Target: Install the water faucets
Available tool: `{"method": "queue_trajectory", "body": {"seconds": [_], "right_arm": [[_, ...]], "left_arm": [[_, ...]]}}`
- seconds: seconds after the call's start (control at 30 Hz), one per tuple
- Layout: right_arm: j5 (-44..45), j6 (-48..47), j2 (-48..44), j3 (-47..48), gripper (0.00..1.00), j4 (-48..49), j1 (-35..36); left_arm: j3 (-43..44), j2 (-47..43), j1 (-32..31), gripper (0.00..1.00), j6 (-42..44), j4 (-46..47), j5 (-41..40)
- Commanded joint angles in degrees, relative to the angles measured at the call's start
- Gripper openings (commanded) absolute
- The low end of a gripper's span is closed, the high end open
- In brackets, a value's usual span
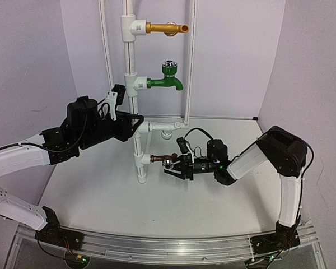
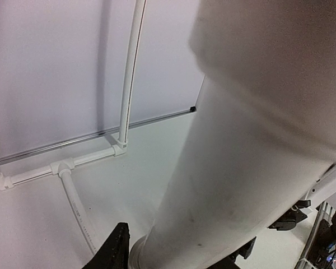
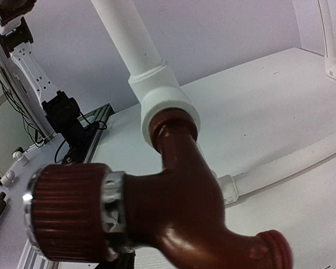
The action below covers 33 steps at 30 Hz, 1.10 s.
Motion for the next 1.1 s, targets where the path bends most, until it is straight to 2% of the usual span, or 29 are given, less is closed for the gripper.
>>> {"method": "queue_trajectory", "body": {"seconds": [0.0,0.27,0.6,1.07], "right_arm": [[0.5,3.2,-6.2,-0.8,0.33,6.4,0.5],[1.4,6.0,-11.1,-1.1,0.33,6.7,0.6],[3.0,8.1,-10.2,1.9,0.34,6.9,0.5],[2.0,7.9,-11.9,-1.5,0.16,6.9,4.3]], "left_arm": [[2.7,0.0,0.2,0.00,-3.7,0.2,0.5],[2.6,0.3,0.3,0.00,-3.8,0.7,0.9],[2.7,0.1,0.4,0.00,-3.7,0.4,0.9],[2.8,0.3,0.6,0.00,-3.4,0.7,1.1]]}}
